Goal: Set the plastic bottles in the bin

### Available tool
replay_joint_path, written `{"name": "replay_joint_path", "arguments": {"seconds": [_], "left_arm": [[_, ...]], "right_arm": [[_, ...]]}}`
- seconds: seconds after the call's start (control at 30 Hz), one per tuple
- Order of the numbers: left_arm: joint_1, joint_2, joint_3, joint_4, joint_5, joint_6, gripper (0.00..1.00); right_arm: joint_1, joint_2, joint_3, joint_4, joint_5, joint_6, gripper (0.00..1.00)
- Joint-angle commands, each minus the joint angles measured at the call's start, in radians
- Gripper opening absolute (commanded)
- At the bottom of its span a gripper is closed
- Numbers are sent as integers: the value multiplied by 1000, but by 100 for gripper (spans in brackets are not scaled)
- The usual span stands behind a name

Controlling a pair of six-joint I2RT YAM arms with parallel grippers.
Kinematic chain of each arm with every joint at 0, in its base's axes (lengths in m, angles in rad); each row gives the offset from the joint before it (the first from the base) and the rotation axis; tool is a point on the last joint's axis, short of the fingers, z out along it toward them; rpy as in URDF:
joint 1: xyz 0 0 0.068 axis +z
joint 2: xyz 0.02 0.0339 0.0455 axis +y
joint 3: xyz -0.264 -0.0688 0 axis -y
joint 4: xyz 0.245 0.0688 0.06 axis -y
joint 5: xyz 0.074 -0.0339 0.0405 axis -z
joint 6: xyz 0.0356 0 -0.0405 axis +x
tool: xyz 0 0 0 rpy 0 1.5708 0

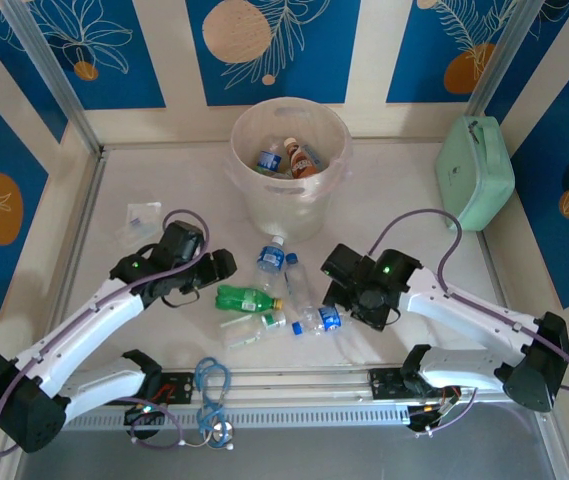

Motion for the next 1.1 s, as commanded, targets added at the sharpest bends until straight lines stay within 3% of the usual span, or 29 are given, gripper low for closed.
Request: {"name": "replay_joint_path", "arguments": {"seconds": [0.0,0.13,0.4,1.07], "left_arm": [[-7,11,36,-13,-15,43,80],[-7,6,46,-15,-14,56,80],[-7,14,53,9,0,70,80],[-7,28,24,39,13,56,80]], "right_arm": [[-86,4,-67,88,-90,124,84],[-163,18,-130,147,-156,174,85],[-195,47,-176,222,-191,230,90],[-235,241,-231,420,-207,249,82]]}}
